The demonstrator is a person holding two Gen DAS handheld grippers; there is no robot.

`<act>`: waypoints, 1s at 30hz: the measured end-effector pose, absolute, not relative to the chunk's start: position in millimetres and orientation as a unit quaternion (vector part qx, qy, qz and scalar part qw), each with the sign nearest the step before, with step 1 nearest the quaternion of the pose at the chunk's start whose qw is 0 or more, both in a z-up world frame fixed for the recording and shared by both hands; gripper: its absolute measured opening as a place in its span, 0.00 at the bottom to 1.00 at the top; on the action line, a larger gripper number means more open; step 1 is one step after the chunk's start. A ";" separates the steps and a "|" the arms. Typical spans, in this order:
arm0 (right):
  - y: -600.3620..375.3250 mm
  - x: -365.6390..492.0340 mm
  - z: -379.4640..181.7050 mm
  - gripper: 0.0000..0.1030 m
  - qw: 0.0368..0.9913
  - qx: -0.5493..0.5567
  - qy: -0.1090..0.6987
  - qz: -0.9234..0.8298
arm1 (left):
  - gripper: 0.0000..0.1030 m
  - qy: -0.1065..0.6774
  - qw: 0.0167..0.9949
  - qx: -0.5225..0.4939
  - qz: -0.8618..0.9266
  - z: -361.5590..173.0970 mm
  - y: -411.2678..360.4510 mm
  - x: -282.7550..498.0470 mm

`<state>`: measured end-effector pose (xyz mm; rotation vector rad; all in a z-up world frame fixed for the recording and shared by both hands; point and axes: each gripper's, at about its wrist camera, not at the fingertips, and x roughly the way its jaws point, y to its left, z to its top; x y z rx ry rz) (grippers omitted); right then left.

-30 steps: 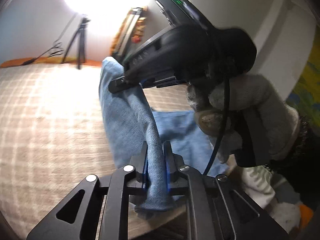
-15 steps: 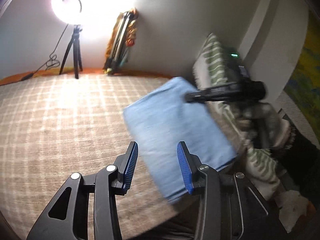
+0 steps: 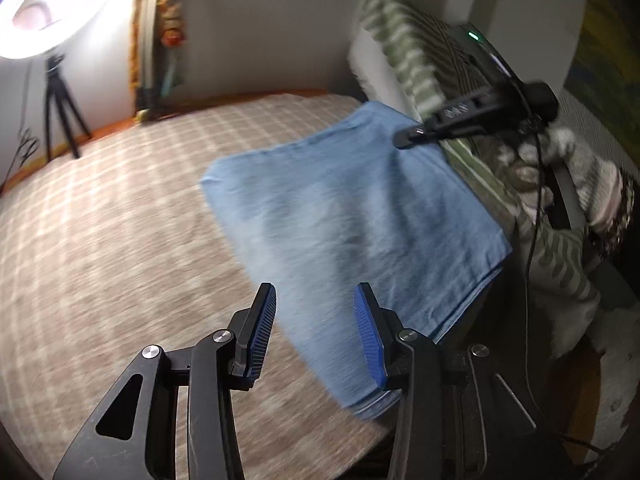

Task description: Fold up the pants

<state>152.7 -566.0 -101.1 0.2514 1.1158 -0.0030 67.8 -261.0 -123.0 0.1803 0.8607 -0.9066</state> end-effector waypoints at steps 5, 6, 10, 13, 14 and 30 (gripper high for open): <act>-574.4 158.7 -115.0 0.01 0.839 0.111 0.533 -0.007 | 0.38 0.407 0.792 0.124 -0.438 -140.3 -288.5 57.4; -575.9 159.8 -116.8 0.01 0.839 0.107 0.533 -0.011 | 0.38 0.411 0.789 0.126 -0.440 -144.5 -292.1 56.6; -585.4 160.5 -128.6 0.01 0.836 0.111 0.537 -0.021 | 0.38 0.421 0.783 0.128 -0.440 -158.1 -302.4 53.5; -589.3 158.2 -141.6 0.01 0.833 0.113 0.541 -0.021 | 0.38 0.427 0.778 0.133 -0.442 -163.5 -307.5 54.6; -591.2 157.0 -143.0 0.03 0.832 0.118 0.542 -0.019 | 0.38 0.426 0.777 0.135 -0.442 -164.0 -307.6 54.3; -603.5 62.2 -135.4 0.01 0.836 0.187 0.516 0.010 | 0.38 0.436 0.774 0.106 -0.445 -152.9 -301.1 67.6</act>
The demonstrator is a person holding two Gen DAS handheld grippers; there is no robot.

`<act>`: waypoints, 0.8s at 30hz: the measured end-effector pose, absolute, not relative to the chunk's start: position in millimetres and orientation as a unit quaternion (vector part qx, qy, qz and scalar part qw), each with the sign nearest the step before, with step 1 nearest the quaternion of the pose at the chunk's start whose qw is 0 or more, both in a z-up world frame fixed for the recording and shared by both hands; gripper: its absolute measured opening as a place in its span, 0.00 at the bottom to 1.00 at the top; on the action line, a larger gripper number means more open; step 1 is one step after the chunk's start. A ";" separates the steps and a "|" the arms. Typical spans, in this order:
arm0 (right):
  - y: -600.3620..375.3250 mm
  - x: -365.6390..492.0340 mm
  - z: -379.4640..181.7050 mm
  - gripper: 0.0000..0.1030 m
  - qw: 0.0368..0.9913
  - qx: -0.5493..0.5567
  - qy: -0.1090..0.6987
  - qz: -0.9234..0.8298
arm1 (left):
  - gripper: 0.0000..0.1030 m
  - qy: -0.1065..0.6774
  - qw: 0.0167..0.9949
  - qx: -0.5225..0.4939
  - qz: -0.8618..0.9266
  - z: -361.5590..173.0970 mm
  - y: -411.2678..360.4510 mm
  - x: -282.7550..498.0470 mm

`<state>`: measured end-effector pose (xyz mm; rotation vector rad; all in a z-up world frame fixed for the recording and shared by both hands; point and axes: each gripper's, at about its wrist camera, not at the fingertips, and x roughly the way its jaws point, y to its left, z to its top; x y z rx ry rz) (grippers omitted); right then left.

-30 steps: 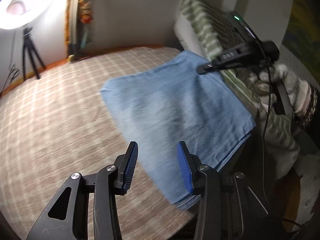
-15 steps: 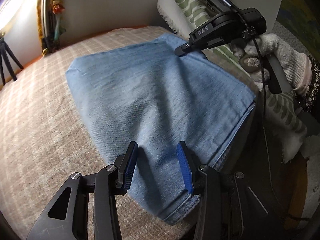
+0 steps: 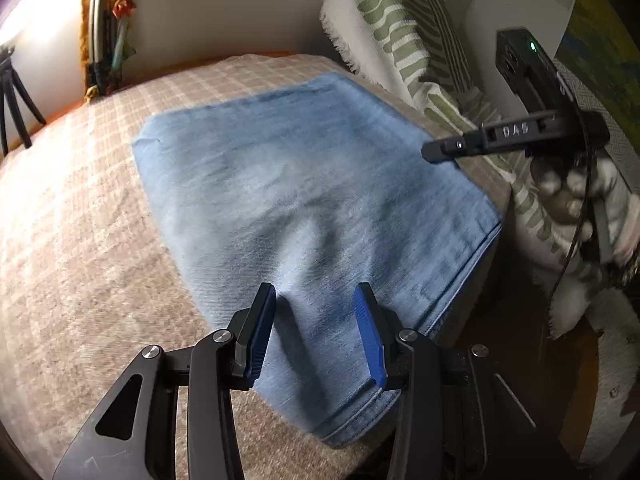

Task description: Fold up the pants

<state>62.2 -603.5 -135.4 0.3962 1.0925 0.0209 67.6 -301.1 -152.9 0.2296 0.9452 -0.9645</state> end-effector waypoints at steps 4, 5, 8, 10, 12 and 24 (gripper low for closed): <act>-601.8 46.6 -139.5 0.01 0.840 0.187 0.510 -0.007 | 0.38 0.414 0.793 0.110 -0.434 -140.3 -286.1 74.1; -604.5 42.3 -143.2 0.01 0.837 0.197 0.510 -0.012 | 0.38 0.412 0.796 0.109 -0.430 -138.8 -282.5 75.6; -609.1 39.2 -158.8 0.01 0.828 0.204 0.522 -0.026 | 0.38 0.415 0.800 0.110 -0.419 -141.2 -276.5 86.2; -604.8 43.0 -160.7 0.01 0.825 0.191 0.531 -0.028 | 0.38 0.422 0.799 0.109 -0.414 -146.9 -276.4 91.2; -600.8 47.9 -152.9 0.09 0.826 0.165 0.539 -0.028 | 0.38 0.423 0.799 0.115 -0.412 -152.2 -277.9 92.4; -574.2 124.0 -99.0 0.35 0.892 0.078 0.446 0.006 | 0.38 0.397 0.817 0.106 -0.404 -133.5 -294.0 132.1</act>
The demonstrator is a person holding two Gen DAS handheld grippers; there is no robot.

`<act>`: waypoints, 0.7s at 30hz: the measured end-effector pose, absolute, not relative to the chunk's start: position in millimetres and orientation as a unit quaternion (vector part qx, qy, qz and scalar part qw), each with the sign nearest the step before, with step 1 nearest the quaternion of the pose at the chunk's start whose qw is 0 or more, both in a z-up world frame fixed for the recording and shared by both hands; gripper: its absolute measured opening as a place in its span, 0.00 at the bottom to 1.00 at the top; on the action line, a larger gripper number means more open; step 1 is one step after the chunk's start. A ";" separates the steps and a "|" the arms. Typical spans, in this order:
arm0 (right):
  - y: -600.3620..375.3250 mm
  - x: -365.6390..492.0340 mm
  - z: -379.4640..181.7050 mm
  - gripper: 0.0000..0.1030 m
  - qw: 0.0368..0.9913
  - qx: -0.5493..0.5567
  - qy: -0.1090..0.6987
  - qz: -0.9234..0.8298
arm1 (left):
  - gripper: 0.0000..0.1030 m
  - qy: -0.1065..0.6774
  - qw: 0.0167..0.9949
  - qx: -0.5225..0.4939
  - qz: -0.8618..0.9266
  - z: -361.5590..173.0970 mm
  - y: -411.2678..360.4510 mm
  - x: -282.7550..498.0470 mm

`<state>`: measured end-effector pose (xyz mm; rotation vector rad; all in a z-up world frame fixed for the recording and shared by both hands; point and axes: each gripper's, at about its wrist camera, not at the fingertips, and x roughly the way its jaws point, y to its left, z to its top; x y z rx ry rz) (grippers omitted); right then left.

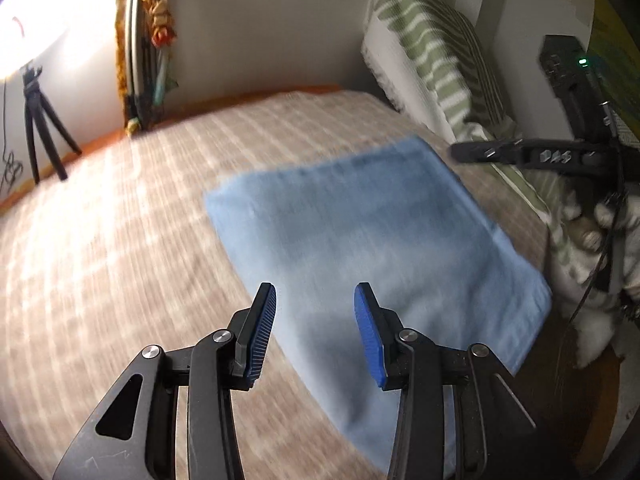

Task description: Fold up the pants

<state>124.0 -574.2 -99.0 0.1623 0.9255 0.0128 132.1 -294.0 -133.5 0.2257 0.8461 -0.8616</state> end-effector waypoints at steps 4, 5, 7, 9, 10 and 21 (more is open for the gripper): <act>-580.7 159.3 -125.9 0.34 0.880 0.082 0.467 -0.012 | 0.38 0.403 0.824 0.095 -0.387 -135.6 -303.5 164.0; -583.0 163.2 -132.0 0.34 0.877 0.084 0.473 -0.013 | 0.38 0.409 0.823 0.092 -0.383 -138.5 -305.2 170.6; -590.9 166.7 -141.1 0.33 0.873 0.101 0.477 -0.015 | 0.38 0.425 0.819 0.092 -0.375 -148.9 -310.6 185.4; -595.6 167.5 -142.2 0.31 0.873 0.105 0.476 -0.015 | 0.38 0.436 0.817 0.090 -0.365 -158.8 -313.5 195.4; -597.1 168.1 -143.3 0.31 0.872 0.106 0.477 -0.016 | 0.38 0.444 0.815 0.086 -0.362 -163.5 -314.8 199.4; -599.5 168.4 -138.5 0.33 0.866 0.104 0.489 -0.024 | 0.52 0.468 0.813 0.055 -0.342 -167.4 -306.3 213.9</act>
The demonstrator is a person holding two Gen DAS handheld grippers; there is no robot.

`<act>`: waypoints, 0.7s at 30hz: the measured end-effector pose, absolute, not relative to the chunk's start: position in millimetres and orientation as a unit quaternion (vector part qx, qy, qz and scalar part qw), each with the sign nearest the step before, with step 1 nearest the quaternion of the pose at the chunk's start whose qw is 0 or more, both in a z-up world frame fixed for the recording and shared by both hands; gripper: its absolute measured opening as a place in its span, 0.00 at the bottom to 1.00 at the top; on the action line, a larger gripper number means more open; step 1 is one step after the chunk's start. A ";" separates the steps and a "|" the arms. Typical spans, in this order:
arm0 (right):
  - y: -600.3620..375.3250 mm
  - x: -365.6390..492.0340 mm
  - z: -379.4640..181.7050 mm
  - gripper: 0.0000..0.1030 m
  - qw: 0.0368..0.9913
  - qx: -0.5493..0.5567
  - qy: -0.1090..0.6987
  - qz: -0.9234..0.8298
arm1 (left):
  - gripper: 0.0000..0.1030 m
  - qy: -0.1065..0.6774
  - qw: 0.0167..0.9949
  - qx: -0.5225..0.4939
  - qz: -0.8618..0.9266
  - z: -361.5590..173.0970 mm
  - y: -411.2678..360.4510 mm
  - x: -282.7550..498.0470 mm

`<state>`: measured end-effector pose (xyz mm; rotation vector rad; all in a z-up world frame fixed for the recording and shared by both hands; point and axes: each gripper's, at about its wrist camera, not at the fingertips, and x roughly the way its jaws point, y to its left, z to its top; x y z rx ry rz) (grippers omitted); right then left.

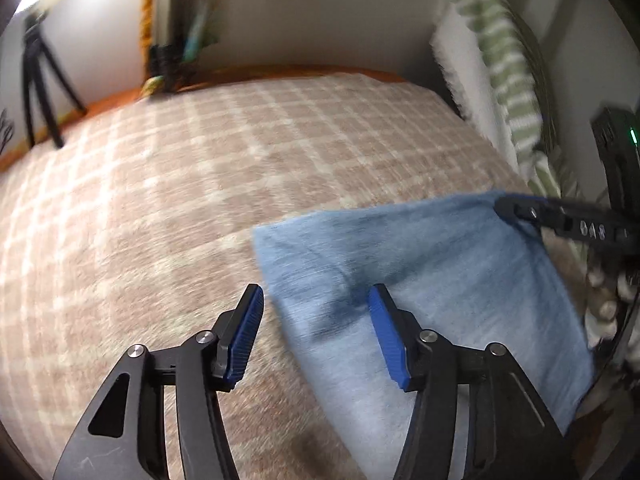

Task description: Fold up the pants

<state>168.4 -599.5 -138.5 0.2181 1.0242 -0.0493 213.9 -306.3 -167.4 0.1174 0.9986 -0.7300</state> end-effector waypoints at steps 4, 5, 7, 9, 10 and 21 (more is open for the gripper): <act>-604.5 143.4 -119.3 0.72 0.874 0.096 0.476 -0.017 | 0.61 0.467 0.813 0.037 -0.346 -149.5 -284.6 207.5; -606.4 134.7 -113.6 0.80 0.879 0.093 0.467 -0.014 | 0.64 0.468 0.810 0.031 -0.351 -146.4 -280.4 204.9; -612.4 117.8 -105.4 0.88 0.884 0.091 0.458 -0.010 | 0.67 0.472 0.803 0.020 -0.365 -142.0 -271.6 195.1; -621.7 103.1 -102.8 1.00 0.882 0.098 0.461 -0.001 | 0.68 0.481 0.793 0.019 -0.374 -143.8 -267.7 186.5; -624.9 97.8 -103.0 1.00 0.881 0.101 0.461 0.001 | 0.68 0.487 0.787 0.018 -0.378 -145.9 -267.8 181.8; -652.0 79.3 -137.5 1.00 0.852 0.213 0.476 0.049 | 0.68 0.547 0.744 -0.032 -0.382 -174.7 -274.7 165.6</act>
